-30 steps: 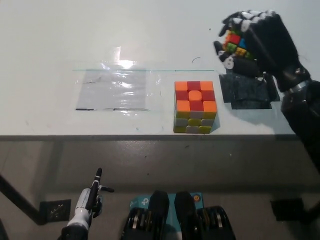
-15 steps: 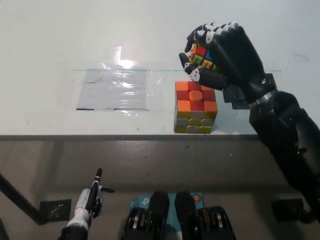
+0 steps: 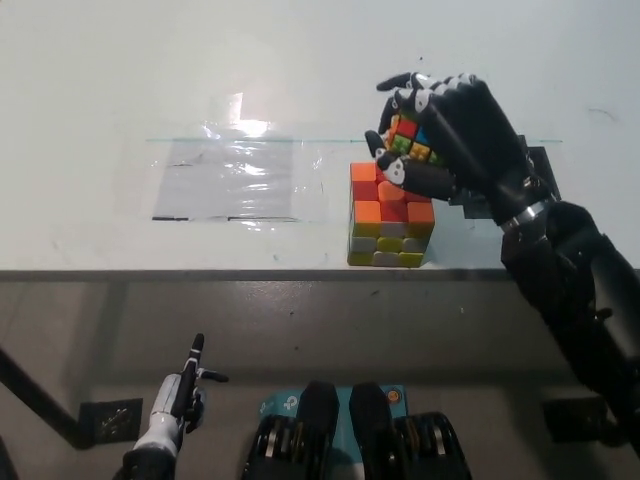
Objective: The robot uses its right hand to pick up the small cube kept on the middle on the desk and place it on the bigger cube kept next to it
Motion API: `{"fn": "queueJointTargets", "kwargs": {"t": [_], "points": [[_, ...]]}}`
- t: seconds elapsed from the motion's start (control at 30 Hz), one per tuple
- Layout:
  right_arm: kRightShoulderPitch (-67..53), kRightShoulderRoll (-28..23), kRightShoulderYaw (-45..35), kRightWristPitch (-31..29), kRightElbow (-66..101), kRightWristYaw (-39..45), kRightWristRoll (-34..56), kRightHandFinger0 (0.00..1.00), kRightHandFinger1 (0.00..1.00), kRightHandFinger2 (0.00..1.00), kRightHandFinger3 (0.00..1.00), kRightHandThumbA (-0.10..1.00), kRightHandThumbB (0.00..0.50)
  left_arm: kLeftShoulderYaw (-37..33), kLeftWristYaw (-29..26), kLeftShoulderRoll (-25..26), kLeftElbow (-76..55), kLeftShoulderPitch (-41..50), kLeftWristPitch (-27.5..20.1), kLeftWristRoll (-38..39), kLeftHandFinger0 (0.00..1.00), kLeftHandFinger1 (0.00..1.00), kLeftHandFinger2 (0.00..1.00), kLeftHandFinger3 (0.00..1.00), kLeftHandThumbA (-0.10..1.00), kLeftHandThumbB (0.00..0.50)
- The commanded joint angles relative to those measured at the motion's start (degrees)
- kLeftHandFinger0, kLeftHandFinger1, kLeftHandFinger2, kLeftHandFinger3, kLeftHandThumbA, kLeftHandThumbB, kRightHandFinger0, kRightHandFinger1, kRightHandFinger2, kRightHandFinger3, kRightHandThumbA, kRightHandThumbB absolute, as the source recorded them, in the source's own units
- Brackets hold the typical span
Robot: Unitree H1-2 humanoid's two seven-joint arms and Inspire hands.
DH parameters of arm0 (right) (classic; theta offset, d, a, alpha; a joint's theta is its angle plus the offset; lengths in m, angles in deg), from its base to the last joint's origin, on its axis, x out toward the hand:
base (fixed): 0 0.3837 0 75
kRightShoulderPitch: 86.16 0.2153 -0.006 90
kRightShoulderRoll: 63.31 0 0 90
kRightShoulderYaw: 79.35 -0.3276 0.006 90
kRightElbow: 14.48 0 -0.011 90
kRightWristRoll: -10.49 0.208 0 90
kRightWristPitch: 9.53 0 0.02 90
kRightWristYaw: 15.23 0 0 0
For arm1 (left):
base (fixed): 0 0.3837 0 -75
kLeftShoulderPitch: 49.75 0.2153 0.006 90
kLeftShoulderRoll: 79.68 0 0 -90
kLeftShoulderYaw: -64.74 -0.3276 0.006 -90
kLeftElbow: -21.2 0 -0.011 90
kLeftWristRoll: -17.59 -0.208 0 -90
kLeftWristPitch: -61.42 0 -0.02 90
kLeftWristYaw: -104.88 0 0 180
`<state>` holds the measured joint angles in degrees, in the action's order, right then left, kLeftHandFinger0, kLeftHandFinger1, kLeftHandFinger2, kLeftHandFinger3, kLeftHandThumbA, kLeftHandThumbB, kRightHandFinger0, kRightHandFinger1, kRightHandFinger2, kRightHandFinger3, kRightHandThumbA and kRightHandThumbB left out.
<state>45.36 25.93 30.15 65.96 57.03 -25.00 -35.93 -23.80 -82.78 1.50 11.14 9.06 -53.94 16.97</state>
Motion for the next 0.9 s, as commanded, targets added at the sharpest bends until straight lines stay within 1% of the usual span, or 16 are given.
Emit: {"fn": "queueJointTargets", "kwargs": {"t": [0.0,0.03,0.07,0.13,0.17,0.2,0.27,0.33,0.37,0.47,0.5,0.63,0.67,0.77,0.8,0.87], "points": [[0.2,0.9,-1.2,-1.2,-0.5,-3.0,1.2,0.00,0.31,0.66,0.38,-0.10,0.237,0.0,-0.5,1.0,-0.3,-2.6,-1.6,0.0,0.00,0.00,0.00,0.00,1.00,0.500],[0.0,1.1,-1.1,-1.2,-0.8,-3.2,1.2,0.00,0.32,0.67,0.38,-0.10,0.235,0.1,-0.2,1.0,-0.3,-2.6,-1.6,0.2,0.00,0.00,0.00,0.00,1.00,0.500],[-0.3,1.5,-1.2,-0.5,-0.6,-2.1,1.8,0.00,0.32,0.66,0.38,-0.10,0.213,-0.3,-0.7,1.1,-0.4,-2.6,-1.6,-0.4,0.00,0.00,0.00,0.00,1.00,0.500],[-0.4,1.8,-1.0,-0.4,-1.0,-2.5,1.2,0.00,0.34,0.70,0.40,-0.10,0.208,-0.2,-0.6,1.0,-0.2,-2.8,-1.6,-0.2,0.00,0.00,0.00,0.00,1.00,0.500],[-0.7,2.3,-0.8,-0.6,-1.9,-2.7,1.2,0.00,0.35,0.74,0.43,-0.10,0.187,-0.5,-0.3,1.2,-0.1,-2.9,-1.6,-0.4,0.00,0.00,0.00,0.00,1.00,0.500],[-0.9,2.8,-0.8,-1.5,-2.8,-3.2,1.7,0.00,0.34,0.73,0.42,-0.10,0.152,-0.4,-0.2,1.2,-0.2,-3.0,-1.6,-0.2,0.00,0.00,0.00,0.00,1.00,0.500],[-1.2,3.4,-0.9,-2.0,-3.8,-3.9,1.9,0.00,0.35,0.72,0.41,-0.10,0.141,-0.4,0.0,1.2,-0.1,-3.1,-1.6,-0.2,0.00,0.00,0.00,0.00,1.00,0.500],[-1.2,3.6,-0.8,-2.4,-4.6,-4.4,1.8,0.00,0.34,0.72,0.41,-0.10,0.157,-0.6,-0.3,1.2,-0.1,-3.1,-1.6,-0.4,0.00,0.00,0.00,0.00,1.00,0.500],[-1.7,3.9,-0.5,-2.8,-5.3,-5.1,1.7,0.00,0.33,0.68,0.38,-0.10,0.166,-0.7,-0.4,1.2,-0.3,-2.9,-1.6,-0.5,0.00,0.00,0.00,0.00,1.00,0.500],[-1.9,4.1,-0.2,-3.7,-6.9,-5.7,2.0,0.00,0.34,0.65,0.35,-0.10,0.174,-1.2,-0.7,1.2,-0.2,-2.7,-1.6,-0.8,0.00,0.00,0.00,0.00,1.00,0.500],[-1.7,4.3,-0.3,-3.4,-7.3,-5.3,2.3,0.00,0.35,0.67,0.35,-0.10,0.165,-1.1,-0.8,1.2,-0.2,-2.7,-1.6,-0.6,0.00,0.00,0.00,0.00,1.00,0.500],[-1.0,4.4,0.2,-1.9,-7.1,-4.6,1.4,0.00,0.35,0.66,0.35,-0.10,0.159,-1.0,-0.5,1.1,-0.4,-2.4,-1.6,-0.5,0.00,0.00,0.00,0.00,1.00,0.500],[-1.0,4.5,0.2,-2.0,-7.2,-4.7,1.5,0.00,0.34,0.65,0.34,-0.10,0.141,-1.0,-0.4,1.2,-0.4,-2.4,-1.6,-0.5,0.00,0.00,0.00,0.00,1.00,0.500],[-1.0,4.2,0.4,-1.9,-7.2,-4.8,1.2,0.00,0.38,0.67,0.35,-0.10,0.112,-0.9,-0.1,1.2,-0.7,-2.1,-1.6,-0.3,0.00,0.00,0.00,0.00,1.00,0.500],[-0.9,4.1,0.3,-2.6,-7.7,-5.5,1.3,0.00,0.36,0.65,0.34,-0.10,0.112,-0.9,-0.1,1.2,-0.7,-2.1,-1.6,-0.4,0.00,0.00,0.00,0.00,1.00,0.500],[-1.1,4.1,0.1,-2.9,-8.1,-5.9,1.6,0.00,0.36,0.66,0.34,-0.10,0.114,-0.8,-0.1,1.2,-0.8,-2.0,-1.6,-0.3,0.00,0.00,0.00,0.00,1.00,0.500]]}}
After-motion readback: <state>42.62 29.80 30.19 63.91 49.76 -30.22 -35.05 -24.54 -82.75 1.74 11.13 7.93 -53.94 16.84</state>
